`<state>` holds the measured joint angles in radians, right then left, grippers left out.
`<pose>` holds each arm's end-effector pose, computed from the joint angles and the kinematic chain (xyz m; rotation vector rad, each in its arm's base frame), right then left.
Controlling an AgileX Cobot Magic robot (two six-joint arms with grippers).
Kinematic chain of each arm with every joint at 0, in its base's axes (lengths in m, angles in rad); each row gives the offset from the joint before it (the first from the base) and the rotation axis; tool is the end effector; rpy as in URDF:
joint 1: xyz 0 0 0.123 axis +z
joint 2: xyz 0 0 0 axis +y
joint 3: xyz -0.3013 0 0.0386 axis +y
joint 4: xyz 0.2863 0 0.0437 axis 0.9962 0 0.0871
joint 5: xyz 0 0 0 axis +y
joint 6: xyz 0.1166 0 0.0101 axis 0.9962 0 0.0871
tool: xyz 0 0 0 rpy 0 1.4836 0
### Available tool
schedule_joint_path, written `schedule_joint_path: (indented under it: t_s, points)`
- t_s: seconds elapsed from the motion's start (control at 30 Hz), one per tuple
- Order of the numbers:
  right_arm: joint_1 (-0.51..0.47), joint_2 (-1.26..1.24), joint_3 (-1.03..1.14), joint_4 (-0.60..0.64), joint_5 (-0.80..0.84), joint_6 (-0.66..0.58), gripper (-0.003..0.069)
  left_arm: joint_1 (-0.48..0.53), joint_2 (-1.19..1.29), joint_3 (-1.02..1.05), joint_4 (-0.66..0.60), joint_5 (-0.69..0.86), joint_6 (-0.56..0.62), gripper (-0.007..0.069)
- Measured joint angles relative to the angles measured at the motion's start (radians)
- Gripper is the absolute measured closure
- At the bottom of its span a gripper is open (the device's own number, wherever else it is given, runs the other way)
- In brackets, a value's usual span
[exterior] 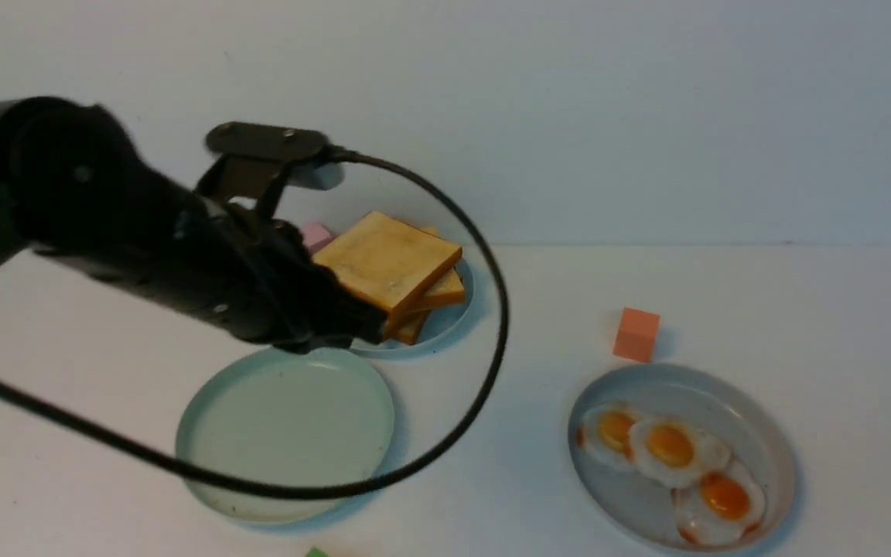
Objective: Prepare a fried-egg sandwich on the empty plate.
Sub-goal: Use the left arm to grab a slice of bread
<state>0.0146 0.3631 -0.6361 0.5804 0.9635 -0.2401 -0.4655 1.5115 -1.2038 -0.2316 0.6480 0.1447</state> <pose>0.0860 0.0540 0.3336 -0.1779 2.0684 0.5674 0.3347 -0.1863 0.2934 0.5792 2.3855 -0.3952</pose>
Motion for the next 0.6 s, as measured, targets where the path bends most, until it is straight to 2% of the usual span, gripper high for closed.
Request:
schedule_joint_path:
  t_s: [0.03, 0.07, 0.13, 0.23, 0.3, 0.37, 0.47, 0.6]
  points:
    - [0.025, 0.074, -0.085, -0.038, 0.085, -0.002, 0.0652, -0.013, 0.040, -0.041, 0.019, 0.001, -0.020, 0.0638]
    - [0.030, 0.074, -0.085, -0.044, 0.097, -0.002, 0.0655, -0.014, 0.047, -0.049, 0.022, 0.001, -0.020, 0.0638]
    - [0.103, 0.173, -0.199, -0.108, 0.185, -0.001, 0.0661, -0.014, 0.134, -0.147, 0.064, 0.000, -0.060, 0.0638]
    - [0.173, 0.216, -0.268, -0.138, 0.213, -0.001, 0.0659, -0.010, 0.213, -0.233, 0.112, -0.004, -0.065, 0.0638]
    - [0.253, 0.244, -0.310, -0.147, 0.216, -0.001, 0.0657, -0.006, 0.328, -0.354, 0.176, 0.000, -0.066, 0.0607]
    - [0.280, 0.247, -0.317, -0.148, 0.212, -0.001, 0.0657, -0.005, 0.368, -0.405, 0.206, 0.003, -0.069, 0.0583]
    - [0.322, 0.250, -0.319, -0.153, 0.211, -0.001, 0.0655, -0.005, 0.491, -0.517, 0.272, 0.004, -0.085, 0.0471]
    - [0.326, 0.250, -0.319, -0.155, 0.212, 0.011, 0.0653, -0.005, 0.592, -0.589, 0.310, -0.010, -0.089, 0.0302]
